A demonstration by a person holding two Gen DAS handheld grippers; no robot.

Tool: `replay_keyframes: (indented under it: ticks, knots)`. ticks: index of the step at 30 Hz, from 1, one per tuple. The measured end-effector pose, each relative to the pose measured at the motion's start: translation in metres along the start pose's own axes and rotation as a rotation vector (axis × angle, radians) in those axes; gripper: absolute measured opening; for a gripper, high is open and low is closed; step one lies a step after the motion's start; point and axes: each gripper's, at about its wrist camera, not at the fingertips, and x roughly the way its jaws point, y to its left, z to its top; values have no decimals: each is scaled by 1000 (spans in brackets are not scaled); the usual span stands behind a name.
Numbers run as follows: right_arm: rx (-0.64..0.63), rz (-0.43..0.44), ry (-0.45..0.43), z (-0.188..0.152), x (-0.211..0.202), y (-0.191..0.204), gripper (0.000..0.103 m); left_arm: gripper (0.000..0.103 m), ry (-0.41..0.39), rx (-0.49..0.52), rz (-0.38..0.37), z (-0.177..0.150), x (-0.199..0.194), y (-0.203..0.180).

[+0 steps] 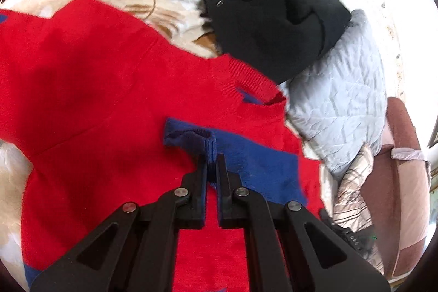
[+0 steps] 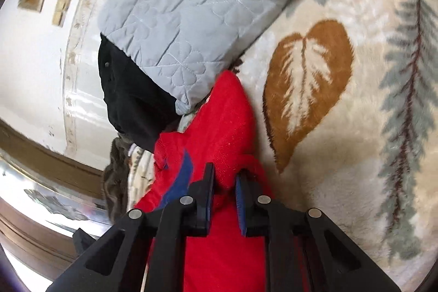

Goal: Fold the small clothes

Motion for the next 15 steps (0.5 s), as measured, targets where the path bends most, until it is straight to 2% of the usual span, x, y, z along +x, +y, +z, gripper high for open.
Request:
replay_keyframes:
  ticks: [2, 4, 5, 8, 11, 13, 14, 15]
  knots:
    - [-7, -62, 33, -6, 9, -10, 13, 4, 35, -15, 35, -5, 11, 10]
    - [-7, -76, 46, -11, 12, -17, 13, 4, 74, -55, 38, -10, 20, 24]
    - [-22, -82, 45, -12, 8, -15, 15, 5, 70, -68, 8, -12, 18, 29]
    - [-81, -130, 35, -18, -7, -2, 19, 5, 76, -72, -6, -12, 2, 36]
    - [-188, -111, -13, -27, -21, 27, 22, 8, 30, -81, -34, -6, -22, 40]
    - [-260, -94, -20, -30, -15, 50, 31, 24, 10, -84, -40, 3, -29, 34]
    - [-284, -89, -17, -31, -10, 59, 34, 28, 6, -81, -39, 6, -29, 30]
    - [-309, -84, -12, -32, -3, 68, 35, 36, 6, -74, -35, 8, -27, 25]
